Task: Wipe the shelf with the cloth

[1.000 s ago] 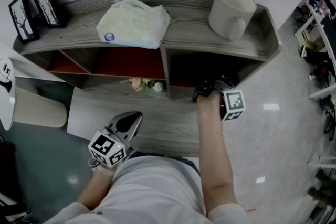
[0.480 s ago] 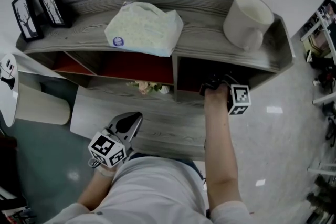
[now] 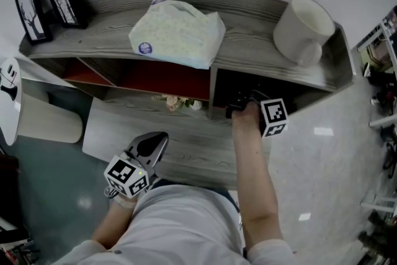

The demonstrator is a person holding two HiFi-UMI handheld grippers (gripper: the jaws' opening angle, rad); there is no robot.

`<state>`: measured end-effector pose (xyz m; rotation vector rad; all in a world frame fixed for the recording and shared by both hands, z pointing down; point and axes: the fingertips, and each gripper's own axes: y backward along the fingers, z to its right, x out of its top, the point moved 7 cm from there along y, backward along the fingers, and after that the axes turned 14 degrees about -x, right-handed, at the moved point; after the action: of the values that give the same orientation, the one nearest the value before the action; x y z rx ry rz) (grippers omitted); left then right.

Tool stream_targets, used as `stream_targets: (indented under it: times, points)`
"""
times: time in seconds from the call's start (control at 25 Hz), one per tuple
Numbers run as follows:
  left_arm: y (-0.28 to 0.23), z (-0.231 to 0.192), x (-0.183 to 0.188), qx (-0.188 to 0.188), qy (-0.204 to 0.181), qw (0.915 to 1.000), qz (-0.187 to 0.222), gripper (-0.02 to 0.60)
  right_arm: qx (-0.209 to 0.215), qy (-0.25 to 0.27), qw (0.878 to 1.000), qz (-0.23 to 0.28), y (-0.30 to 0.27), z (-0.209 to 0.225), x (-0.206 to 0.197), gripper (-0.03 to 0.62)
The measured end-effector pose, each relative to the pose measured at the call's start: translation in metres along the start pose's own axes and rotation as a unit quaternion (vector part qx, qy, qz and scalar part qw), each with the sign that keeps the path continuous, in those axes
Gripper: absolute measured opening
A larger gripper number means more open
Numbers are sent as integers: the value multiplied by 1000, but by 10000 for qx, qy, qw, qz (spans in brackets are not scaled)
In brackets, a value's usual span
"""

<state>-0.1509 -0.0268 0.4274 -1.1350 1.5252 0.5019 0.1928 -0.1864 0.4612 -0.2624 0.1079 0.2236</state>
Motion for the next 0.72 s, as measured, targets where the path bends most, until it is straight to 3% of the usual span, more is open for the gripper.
stream_targets:
  times: [0.44,0.72]
  points:
    - [3,4,-2,75,17,10000,47,15,259,605,9865,-1497,-3,-14,-53,89]
    - [9,5,-5,194,62,9998,69,15,414,897,9759,-1944,-4,-20,-69,89]
